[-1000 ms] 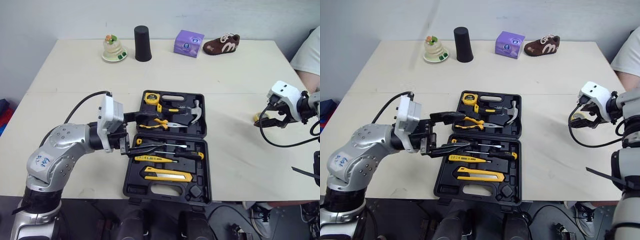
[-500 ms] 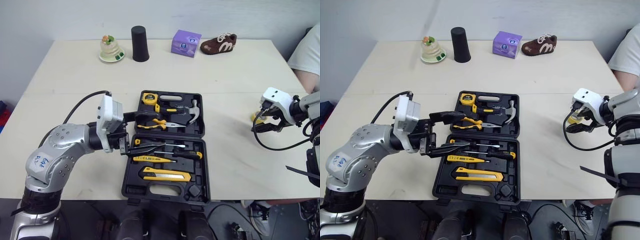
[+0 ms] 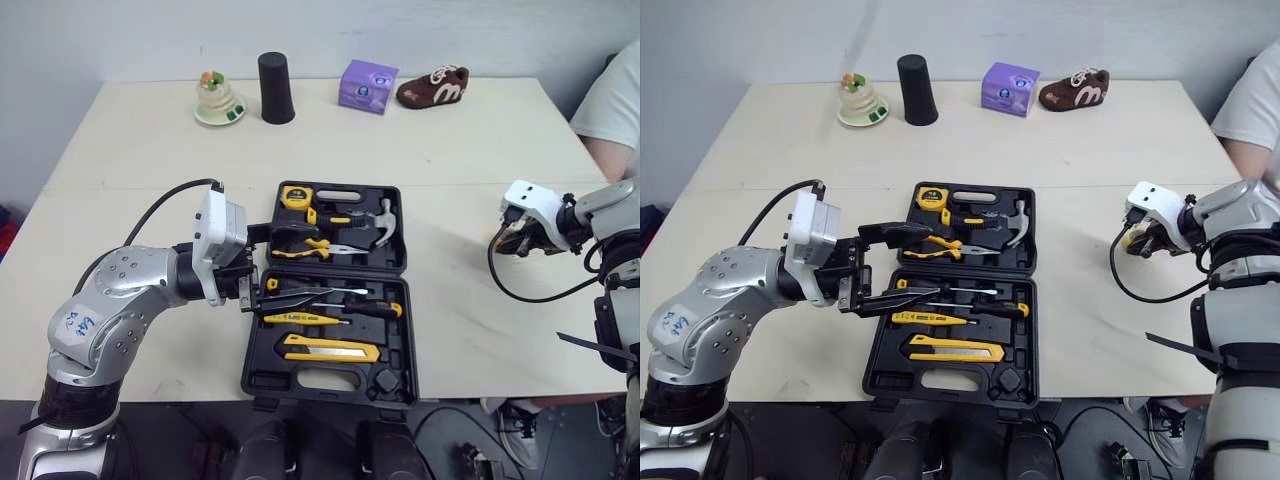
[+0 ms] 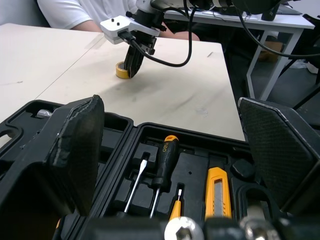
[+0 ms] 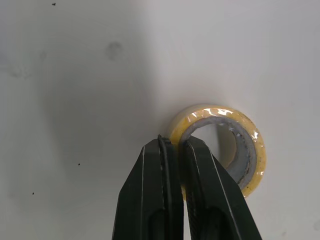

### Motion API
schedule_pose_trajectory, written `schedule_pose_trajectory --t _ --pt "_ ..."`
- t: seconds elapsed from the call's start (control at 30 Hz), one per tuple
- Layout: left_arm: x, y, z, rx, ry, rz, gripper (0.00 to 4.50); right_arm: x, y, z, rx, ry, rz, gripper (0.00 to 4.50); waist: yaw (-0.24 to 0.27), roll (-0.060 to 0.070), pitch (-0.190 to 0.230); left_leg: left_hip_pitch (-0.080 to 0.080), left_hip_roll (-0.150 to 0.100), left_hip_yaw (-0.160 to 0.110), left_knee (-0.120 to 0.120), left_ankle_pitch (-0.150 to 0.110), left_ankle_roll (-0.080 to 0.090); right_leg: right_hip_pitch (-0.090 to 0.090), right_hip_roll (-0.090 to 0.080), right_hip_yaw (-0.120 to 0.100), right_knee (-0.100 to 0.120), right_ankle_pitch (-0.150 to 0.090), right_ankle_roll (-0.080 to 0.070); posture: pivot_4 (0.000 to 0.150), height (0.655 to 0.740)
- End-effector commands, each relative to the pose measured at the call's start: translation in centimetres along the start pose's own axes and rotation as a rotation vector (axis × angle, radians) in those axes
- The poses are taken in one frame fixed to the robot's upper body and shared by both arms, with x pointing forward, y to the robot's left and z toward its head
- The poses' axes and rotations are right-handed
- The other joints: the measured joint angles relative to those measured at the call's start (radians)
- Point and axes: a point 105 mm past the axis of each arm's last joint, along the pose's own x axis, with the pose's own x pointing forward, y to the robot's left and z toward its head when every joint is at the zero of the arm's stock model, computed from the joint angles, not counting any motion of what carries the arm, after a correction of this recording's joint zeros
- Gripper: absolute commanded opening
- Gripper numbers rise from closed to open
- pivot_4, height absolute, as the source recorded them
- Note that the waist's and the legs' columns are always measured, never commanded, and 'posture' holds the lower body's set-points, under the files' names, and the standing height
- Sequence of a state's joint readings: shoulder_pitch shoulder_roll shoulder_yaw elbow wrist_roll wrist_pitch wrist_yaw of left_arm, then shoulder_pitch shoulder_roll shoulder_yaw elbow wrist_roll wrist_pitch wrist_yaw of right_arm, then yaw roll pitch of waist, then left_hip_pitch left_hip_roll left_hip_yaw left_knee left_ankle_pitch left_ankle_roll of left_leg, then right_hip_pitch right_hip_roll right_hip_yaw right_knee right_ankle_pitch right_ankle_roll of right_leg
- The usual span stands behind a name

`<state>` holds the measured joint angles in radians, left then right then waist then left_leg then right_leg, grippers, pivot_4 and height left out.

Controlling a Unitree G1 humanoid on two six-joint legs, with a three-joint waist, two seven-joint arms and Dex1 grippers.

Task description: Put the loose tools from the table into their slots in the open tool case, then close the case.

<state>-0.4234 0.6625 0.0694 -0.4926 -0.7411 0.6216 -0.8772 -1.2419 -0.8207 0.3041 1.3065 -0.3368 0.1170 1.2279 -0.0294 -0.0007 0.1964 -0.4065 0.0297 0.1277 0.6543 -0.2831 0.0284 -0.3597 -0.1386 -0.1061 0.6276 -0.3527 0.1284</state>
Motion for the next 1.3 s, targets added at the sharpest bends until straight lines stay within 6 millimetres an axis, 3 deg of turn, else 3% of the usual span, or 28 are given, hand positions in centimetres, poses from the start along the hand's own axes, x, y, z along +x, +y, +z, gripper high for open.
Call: schedule_pose_trajectory --t 0.03,0.23,0.47,0.6,0.7,0.77,0.87,1.03,1.2,1.3 --pt "-0.1 -0.2 0.6 0.033 -0.011 -0.007 4.50 -1.3 -0.8 0.9 -0.033 -0.052 -0.029 0.02 0.001 0.000 0.000 0.000 0.000 0.000 0.000 0.000 0.000 0.000 0.000 0.000 0.000 0.000 0.000 0.150 0.7400" --pt "-0.7 -0.9 -0.1 0.053 0.034 -0.081 4.50 -5.1 0.4 4.9 -0.201 -0.206 0.126 0.02 0.000 0.002 0.001 0.000 0.000 0.000 0.000 0.000 0.000 0.000 0.001 0.000 0.000 0.000 0.000 0.150 0.7400" --pt "-1.6 -1.8 -2.0 0.068 0.108 -0.130 4.50 -7.3 4.6 5.3 -0.360 -0.278 0.265 0.02 0.007 0.002 0.001 0.000 0.002 -0.003 0.002 -0.001 -0.001 0.001 0.002 0.000 0.001 0.000 -0.001 0.150 0.7400" --pt "-2.3 -1.8 -3.5 0.078 0.151 -0.142 4.50 -9.2 12.5 5.0 -0.503 -0.337 0.510 0.02 0.022 0.002 0.002 -0.001 0.002 -0.003 0.004 -0.002 -0.001 0.001 0.002 0.000 0.001 0.000 -0.001 0.150 0.7400" --pt "-2.1 -1.6 -3.4 0.084 0.118 -0.130 4.50 -9.8 18.1 4.7 -0.539 -0.356 0.701 0.02 0.025 0.002 0.002 -0.001 0.002 -0.003 0.006 -0.002 -0.001 0.001 0.002 0.001 0.001 0.000 -0.001 0.150 0.7400" --pt "-2.0 -1.7 -3.5 0.077 0.110 -0.133 4.50 -10.2 20.5 4.6 -0.546 -0.370 0.767 0.02 0.026 0.002 0.001 0.000 0.003 -0.004 0.006 -0.002 -0.001 0.002 0.002 0.000 0.000 -0.001 -0.001 0.150 0.7400" --pt "-2.0 -2.3 -4.0 0.088 0.122 -0.162 4.50 -10.1 23.2 4.6 -0.591 -0.394 0.836 0.02 0.027 0.002 0.001 0.000 0.003 -0.004 0.007 -0.003 -0.001 0.002 0.001 0.002 0.000 0.000 -0.001 0.150 0.7400" --pt "-2.1 -3.0 -4.6 0.125 0.150 -0.202 4.50 -9.1 25.7 4.6 -0.621 -0.423 0.906 0.02 0.027 0.000 0.001 0.000 0.002 -0.004 0.008 -0.003 0.000 0.002 0.000 0.002 0.000 -0.001 -0.001 0.150 0.7400" --pt "-2.4 -5.0 -4.7 0.057 0.153 -0.288 4.50 -6.3 26.5 4.7 -0.668 -0.410 0.889 0.02 0.025 0.000 0.000 0.000 0.001 -0.004 0.008 -0.003 0.000 0.002 -0.001 0.001 0.001 -0.001 -0.002 0.150 0.7400" --pt "-2.3 -5.2 -4.8 0.035 0.155 -0.273 4.50 -5.0 26.7 4.8 -0.691 -0.398 0.875 0.02 0.025 0.000 0.000 0.000 0.001 -0.004 0.008 -0.003 0.000 0.002 -0.001 0.001 0.001 -0.001 -0.002 0.150 0.7400"
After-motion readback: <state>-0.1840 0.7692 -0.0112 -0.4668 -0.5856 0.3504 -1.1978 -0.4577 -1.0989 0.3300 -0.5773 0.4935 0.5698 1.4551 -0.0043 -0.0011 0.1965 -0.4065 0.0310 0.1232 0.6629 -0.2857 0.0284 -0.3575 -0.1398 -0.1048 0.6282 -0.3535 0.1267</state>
